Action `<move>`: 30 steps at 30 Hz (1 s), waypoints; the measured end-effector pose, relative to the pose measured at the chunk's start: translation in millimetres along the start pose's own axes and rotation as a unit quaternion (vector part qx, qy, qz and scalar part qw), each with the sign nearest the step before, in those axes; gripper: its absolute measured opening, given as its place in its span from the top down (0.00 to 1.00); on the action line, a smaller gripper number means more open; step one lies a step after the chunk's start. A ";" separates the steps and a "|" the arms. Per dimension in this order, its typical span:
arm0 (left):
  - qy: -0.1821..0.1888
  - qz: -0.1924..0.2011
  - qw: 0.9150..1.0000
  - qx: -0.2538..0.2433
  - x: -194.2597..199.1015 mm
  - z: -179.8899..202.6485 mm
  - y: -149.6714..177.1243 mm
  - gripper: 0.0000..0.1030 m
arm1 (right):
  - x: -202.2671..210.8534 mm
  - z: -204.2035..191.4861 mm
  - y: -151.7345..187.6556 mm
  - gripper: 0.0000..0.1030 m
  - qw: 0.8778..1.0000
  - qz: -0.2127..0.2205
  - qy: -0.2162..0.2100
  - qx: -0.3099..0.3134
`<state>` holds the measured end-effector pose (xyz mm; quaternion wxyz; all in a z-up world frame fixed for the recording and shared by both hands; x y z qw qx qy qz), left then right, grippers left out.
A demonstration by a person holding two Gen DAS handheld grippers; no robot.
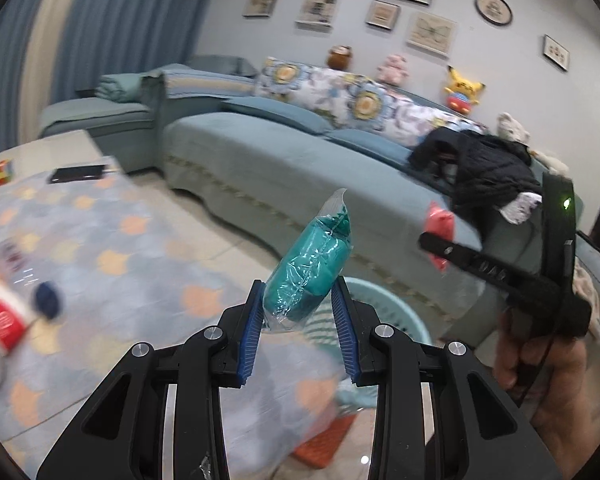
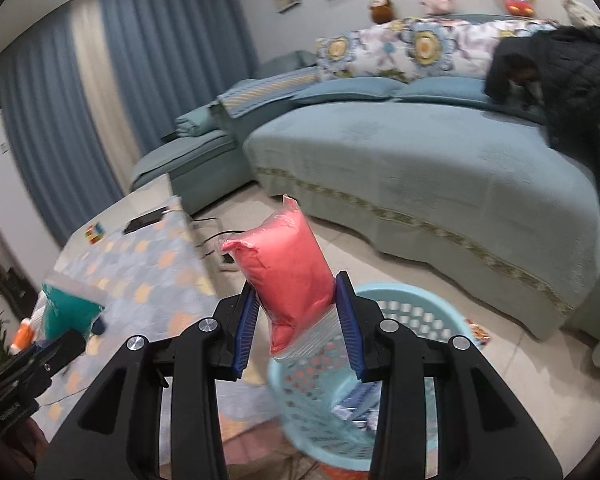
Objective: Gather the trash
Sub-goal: 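Drop the pink bag into the basket with right tool while left tool holds teal bag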
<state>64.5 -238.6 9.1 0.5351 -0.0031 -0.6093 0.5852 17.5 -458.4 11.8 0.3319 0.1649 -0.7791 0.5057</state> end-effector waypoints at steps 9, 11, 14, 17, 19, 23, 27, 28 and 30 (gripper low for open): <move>0.093 -0.070 0.993 0.001 -69.5 33.4 -26.4 0.57 | -19.5 69.8 3.7 0.45 0.993 -0.036 -0.007 -0.109; 0.087 -0.072 0.994 0.010 -74.0 30.2 -25.3 0.49 | -17.7 73.5 4.2 0.42 0.991 -0.031 -0.023 -0.125; 0.087 -0.074 0.993 0.020 -73.5 20.4 -19.1 0.47 | -17.3 72.2 2.5 0.41 0.992 -0.025 -0.020 -0.124; 0.062 -0.081 0.994 0.024 -68.7 4.4 -6.9 0.46 | -20.5 62.6 3.5 0.41 0.993 -0.028 -0.018 -0.114; 0.036 -0.086 0.995 0.018 -60.5 -9.1 6.1 0.46 | -21.8 54.0 2.9 0.41 0.994 -0.029 -0.021 -0.103; -0.062 -0.105 0.993 -0.011 -37.7 -44.0 38.8 0.46 | -23.8 35.0 2.7 0.41 0.995 -0.032 -0.029 -0.085; -0.159 -0.110 0.981 0.012 9.9 -104.1 66.9 0.46 | -30.6 7.3 3.5 0.41 0.997 -0.037 -0.037 -0.055; -0.188 -0.104 0.976 0.033 29.3 -126.4 72.1 0.46 | -32.0 0.1 4.3 0.41 0.997 -0.038 -0.039 -0.049; -0.231 -0.088 0.967 0.070 59.1 -159.4 76.2 0.45 | -36.8 -17.2 7.5 0.41 0.998 -0.044 -0.043 -0.031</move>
Point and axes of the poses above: each gripper's, at about its wrist camera, not at the fingertips, and x roughly against the way its jaws point, z to its right, y to its underside, the point moved 3 cm from there along -x, roughly the way its jaws point, and after that the axes turned 12 degrees about -z, right-handed, at the moved point
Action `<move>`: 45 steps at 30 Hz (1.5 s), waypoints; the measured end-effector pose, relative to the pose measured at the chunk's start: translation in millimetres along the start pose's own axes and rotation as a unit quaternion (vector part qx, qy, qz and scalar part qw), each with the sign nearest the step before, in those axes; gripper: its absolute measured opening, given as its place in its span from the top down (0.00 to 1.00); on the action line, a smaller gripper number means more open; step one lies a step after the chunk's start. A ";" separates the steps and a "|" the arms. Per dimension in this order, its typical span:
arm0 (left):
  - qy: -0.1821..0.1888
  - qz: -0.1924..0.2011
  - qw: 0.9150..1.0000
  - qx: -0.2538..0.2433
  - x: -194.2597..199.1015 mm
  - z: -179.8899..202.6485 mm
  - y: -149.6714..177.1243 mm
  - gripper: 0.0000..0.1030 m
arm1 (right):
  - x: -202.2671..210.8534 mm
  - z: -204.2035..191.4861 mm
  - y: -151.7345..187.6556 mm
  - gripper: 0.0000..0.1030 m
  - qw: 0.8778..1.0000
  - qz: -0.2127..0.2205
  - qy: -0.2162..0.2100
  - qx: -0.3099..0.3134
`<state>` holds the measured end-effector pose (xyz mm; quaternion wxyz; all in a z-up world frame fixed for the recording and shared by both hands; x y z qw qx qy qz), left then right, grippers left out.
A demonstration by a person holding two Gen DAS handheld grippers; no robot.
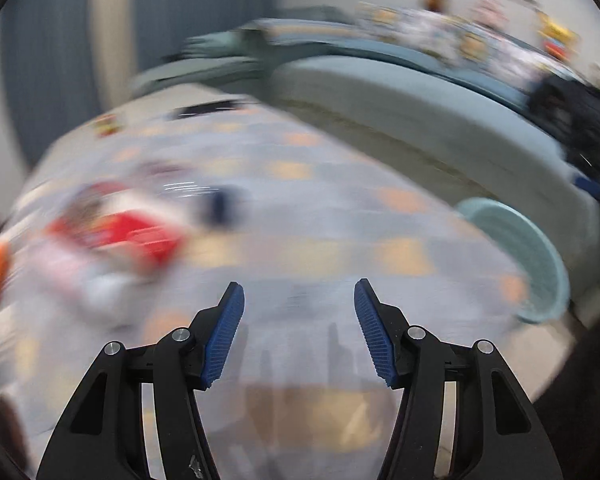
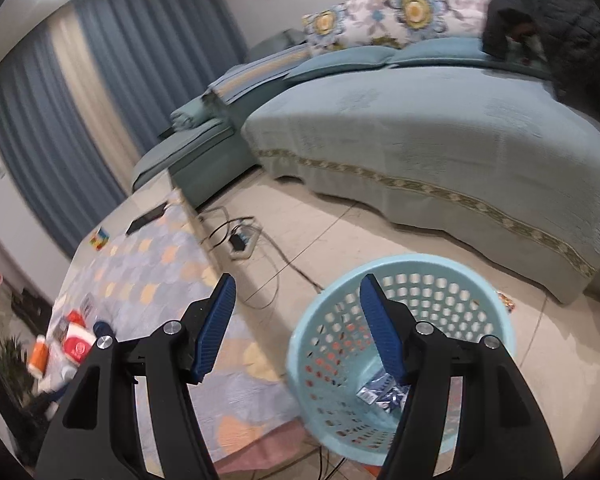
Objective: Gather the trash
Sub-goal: 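Drop the pink bag into the basket with right tool while left tool holds teal bag, then grasp the pink spray can with left tool while right tool grasps clear plastic bottle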
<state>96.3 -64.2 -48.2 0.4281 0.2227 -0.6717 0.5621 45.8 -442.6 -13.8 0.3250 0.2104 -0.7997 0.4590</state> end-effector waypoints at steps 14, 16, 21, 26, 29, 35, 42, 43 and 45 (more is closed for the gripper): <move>-0.088 -0.022 0.955 0.281 -49.7 -184.0 -33.8 0.20 | -12.0 -141.5 30.0 0.41 0.987 -0.016 -0.049 0.152; -0.060 -0.042 0.953 0.294 -64.0 -187.1 -26.6 0.16 | -12.6 -165.9 35.8 0.41 0.983 -0.015 -0.058 0.175; -0.019 -0.046 0.958 0.282 -61.0 -181.7 -26.2 0.48 | -23.7 -228.9 42.7 0.41 0.967 -0.021 -0.086 0.238; 0.002 -0.042 0.955 0.293 -52.1 -190.5 -14.0 0.53 | -56.7 -296.7 47.0 0.41 0.946 -0.054 -0.145 0.286; 0.002 -0.035 0.957 0.287 -41.1 -187.7 -4.6 0.53 | -101.1 -333.5 53.2 0.41 0.932 -0.093 -0.129 0.325; -0.001 -0.020 0.962 0.272 -17.9 -180.8 14.7 0.53 | -164.0 -378.5 63.6 0.41 0.913 -0.112 -0.100 0.380; -0.025 0.016 0.970 0.243 5.1 -177.3 7.9 0.53 | -211.6 -400.7 65.6 0.41 0.909 -0.128 -0.081 0.387; -0.029 0.020 0.970 0.240 6.6 -176.3 6.6 0.53 | -219.1 -400.5 63.8 0.41 0.912 -0.133 -0.079 0.380; -0.028 0.020 0.970 0.239 5.9 -176.3 4.8 0.53 | -230.3 -400.7 59.8 0.41 0.916 -0.138 -0.076 0.369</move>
Point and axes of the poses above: each gripper's, at about its wrist camera, not at the fingertips, and x roughly against the way its jaws point, z to its right, y to its underside, the point moved 3 cm from there along -x, roughly the way its jaws point, and after that the axes turned 12 degrees about -z, right-handed, at the moved point
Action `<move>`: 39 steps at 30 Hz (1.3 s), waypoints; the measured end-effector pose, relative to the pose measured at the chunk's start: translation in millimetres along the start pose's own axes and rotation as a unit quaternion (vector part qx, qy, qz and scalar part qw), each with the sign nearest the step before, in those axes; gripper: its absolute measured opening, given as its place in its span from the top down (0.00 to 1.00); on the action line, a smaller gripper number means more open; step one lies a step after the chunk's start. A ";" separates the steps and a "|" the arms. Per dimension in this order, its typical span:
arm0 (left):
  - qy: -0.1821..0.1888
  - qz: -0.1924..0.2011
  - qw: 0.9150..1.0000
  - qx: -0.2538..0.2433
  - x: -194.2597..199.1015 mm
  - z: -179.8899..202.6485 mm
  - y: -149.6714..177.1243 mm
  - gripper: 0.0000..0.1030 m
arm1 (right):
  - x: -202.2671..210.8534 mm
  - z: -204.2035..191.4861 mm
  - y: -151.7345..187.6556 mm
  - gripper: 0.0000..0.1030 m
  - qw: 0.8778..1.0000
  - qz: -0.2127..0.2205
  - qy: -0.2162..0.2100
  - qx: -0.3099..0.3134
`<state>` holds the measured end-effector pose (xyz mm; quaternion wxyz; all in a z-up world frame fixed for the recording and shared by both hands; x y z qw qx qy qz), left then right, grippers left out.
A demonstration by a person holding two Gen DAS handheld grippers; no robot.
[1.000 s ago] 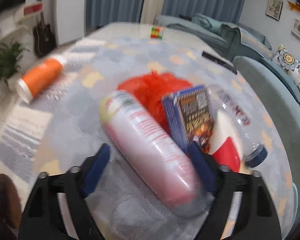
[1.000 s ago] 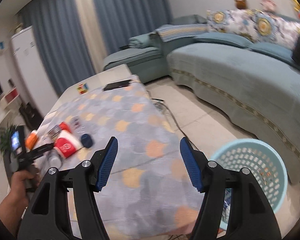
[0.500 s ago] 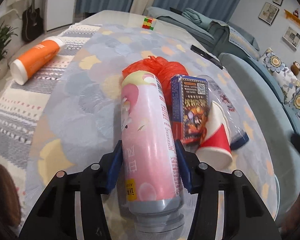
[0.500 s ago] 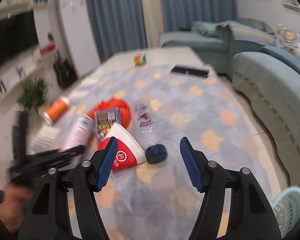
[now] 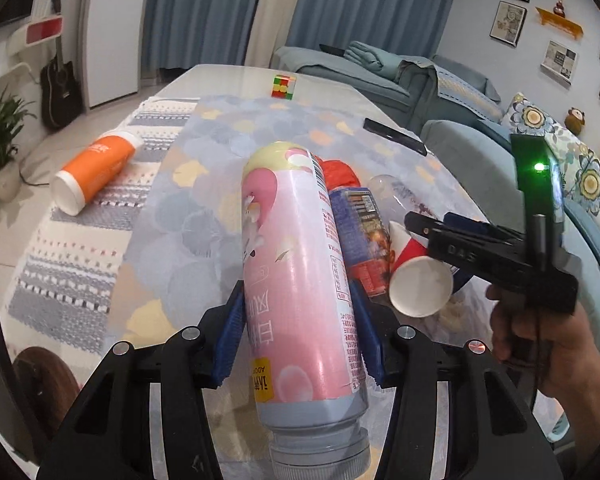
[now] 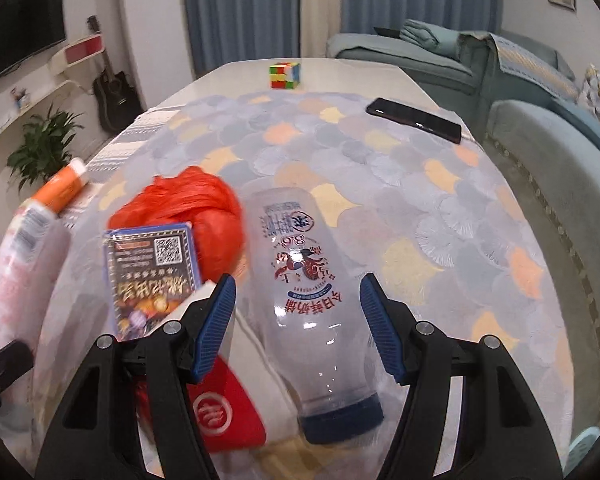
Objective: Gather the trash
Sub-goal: 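Grasp the pink spray can with left tool while right tool grasps clear plastic bottle, then lift the pink can with left tool while right tool lifts the clear bottle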
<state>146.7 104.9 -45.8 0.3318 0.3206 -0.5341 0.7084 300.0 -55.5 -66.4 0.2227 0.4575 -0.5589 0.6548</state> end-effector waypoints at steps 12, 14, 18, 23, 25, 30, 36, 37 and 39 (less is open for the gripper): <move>0.002 0.004 1.000 -0.006 -5.7 8.6 -3.1 0.53 | 11.4 4.0 2.5 0.47 0.999 0.019 0.020 0.026; 0.001 0.011 1.000 -0.012 -2.5 12.2 -3.7 0.53 | 27.4 4.3 3.2 0.47 0.999 0.034 0.014 0.023; 0.003 0.023 0.999 -0.026 4.1 22.1 -4.5 0.53 | 54.7 4.4 6.3 0.47 0.998 0.059 0.002 0.018; 0.005 0.040 0.998 -0.043 14.2 32.2 -3.2 0.53 | 82.9 6.2 12.5 0.47 0.997 0.079 -0.006 0.001; 0.004 0.050 0.998 -0.050 20.1 35.7 -2.8 0.53 | 90.7 8.9 15.1 0.47 0.996 0.083 -0.008 -0.007; 0.005 0.067 0.996 -0.061 32.3 42.4 -3.1 0.53 | 99.8 17.2 23.5 0.47 0.996 0.084 0.008 -0.018; 0.013 0.072 0.995 -0.066 36.5 48.4 -4.9 0.53 | 106.2 35.4 34.5 0.47 0.996 0.083 0.030 -0.028; 0.014 0.073 0.995 -0.068 36.7 50.1 -4.5 0.53 | 108.4 39.8 35.9 0.47 0.995 0.083 0.032 -0.032; 0.014 0.075 0.994 -0.074 37.0 55.1 -3.8 0.53 | 113.3 47.5 38.5 0.47 0.995 0.086 0.035 -0.040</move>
Point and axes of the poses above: each gripper's, at about its wrist camera, not at the fingertips, and x roughly against the way its jaws point, z to its right, y to its underside, the point moved 3 cm from there along -x, roughly the way its jaws point, and after that the axes turned 12 degrees about -z, right-handed, at the moved point
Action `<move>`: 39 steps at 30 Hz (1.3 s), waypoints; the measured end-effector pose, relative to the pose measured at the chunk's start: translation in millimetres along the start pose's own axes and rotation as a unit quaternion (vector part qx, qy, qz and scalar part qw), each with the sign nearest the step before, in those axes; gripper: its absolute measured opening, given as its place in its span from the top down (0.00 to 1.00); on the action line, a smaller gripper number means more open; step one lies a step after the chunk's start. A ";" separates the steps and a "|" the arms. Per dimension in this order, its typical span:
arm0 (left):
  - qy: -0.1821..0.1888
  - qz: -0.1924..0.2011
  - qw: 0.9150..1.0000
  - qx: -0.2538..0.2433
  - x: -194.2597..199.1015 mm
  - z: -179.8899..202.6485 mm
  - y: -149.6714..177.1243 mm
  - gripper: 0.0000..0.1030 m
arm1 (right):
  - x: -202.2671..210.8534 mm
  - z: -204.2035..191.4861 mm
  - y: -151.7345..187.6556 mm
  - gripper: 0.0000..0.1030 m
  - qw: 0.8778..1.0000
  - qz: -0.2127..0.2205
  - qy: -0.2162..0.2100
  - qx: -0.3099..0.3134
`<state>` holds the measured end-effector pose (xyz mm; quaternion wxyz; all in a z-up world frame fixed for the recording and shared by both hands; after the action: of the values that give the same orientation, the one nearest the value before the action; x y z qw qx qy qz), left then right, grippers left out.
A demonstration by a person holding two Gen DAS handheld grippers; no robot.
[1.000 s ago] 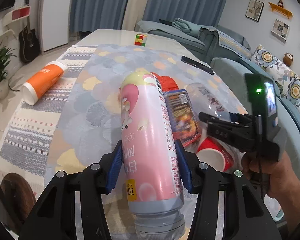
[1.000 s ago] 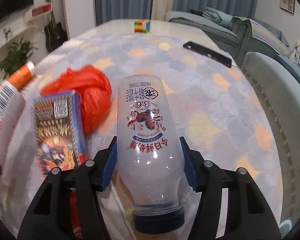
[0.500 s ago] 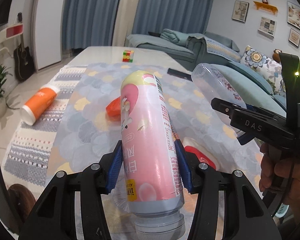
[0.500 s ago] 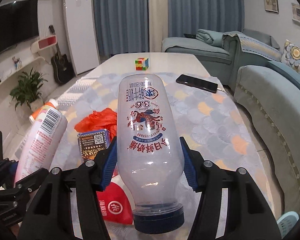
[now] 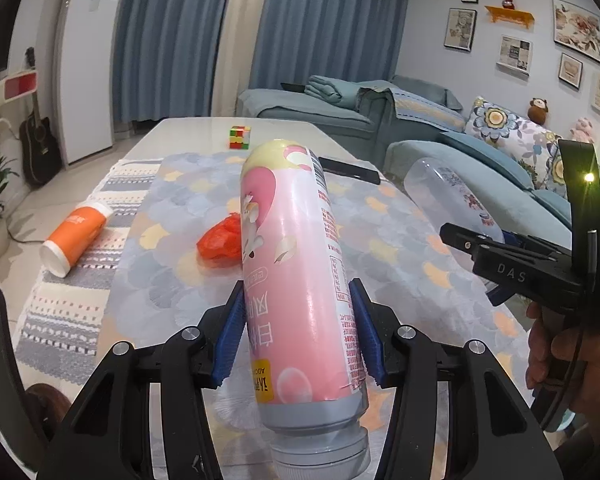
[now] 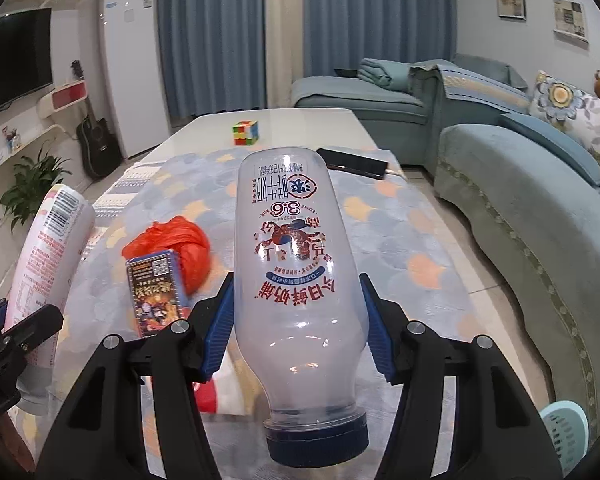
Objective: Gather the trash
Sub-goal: 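Lift the pink can with left tool while right tool lifts the clear bottle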
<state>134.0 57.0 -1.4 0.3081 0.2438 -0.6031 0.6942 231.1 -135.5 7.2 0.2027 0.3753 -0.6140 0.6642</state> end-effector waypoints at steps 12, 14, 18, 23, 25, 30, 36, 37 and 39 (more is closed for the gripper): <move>0.010 0.003 0.999 -0.034 -2.6 33.0 2.1 0.54 | 19.0 35.9 12.4 0.47 1.000 0.006 0.025 -0.012; 0.012 0.002 0.999 -0.038 -3.1 38.4 2.5 0.54 | 22.9 42.9 13.9 0.47 0.999 0.008 0.029 -0.016; 0.016 0.003 0.999 -0.051 -2.7 50.8 3.9 0.55 | 28.8 54.5 18.0 0.47 0.999 0.011 0.032 -0.023; 0.020 0.004 0.998 -0.061 -2.9 58.7 5.1 0.55 | 32.7 64.7 22.8 0.47 0.999 0.012 0.035 -0.028; 0.021 0.002 0.998 -0.064 -3.4 60.6 5.9 0.55 | 35.4 68.0 23.9 0.47 0.999 0.014 0.035 -0.030; 0.023 0.004 0.997 -0.073 -0.7 69.2 6.9 0.55 | 40.8 73.1 23.9 0.47 0.999 0.019 0.036 -0.035; 0.024 0.007 0.996 -0.082 2.9 78.9 5.0 0.56 | 45.4 81.9 28.2 0.47 0.998 0.020 0.041 -0.039; 0.024 0.008 0.996 -0.084 3.9 80.6 5.1 0.55 | 46.6 85.0 29.2 0.47 0.998 0.020 0.041 -0.042; 0.026 0.009 0.996 -0.087 5.7 83.8 5.2 0.56 | 49.3 90.1 31.1 0.47 0.998 0.022 0.044 -0.048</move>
<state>123.6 -25.4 11.9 0.3377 0.1926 -0.6552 0.6477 199.5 -237.3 20.3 0.2326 0.3221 -0.6438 0.6540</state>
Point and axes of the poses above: each gripper's, at about its wrist camera, not at the fingertips, and x roughly against the way its jaws point, z to its right, y to its underside, the point moved 3 cm from there along -x, roughly the way its jaws point, and after that the axes turned 12 degrees about -z, right-handed, at the moved point
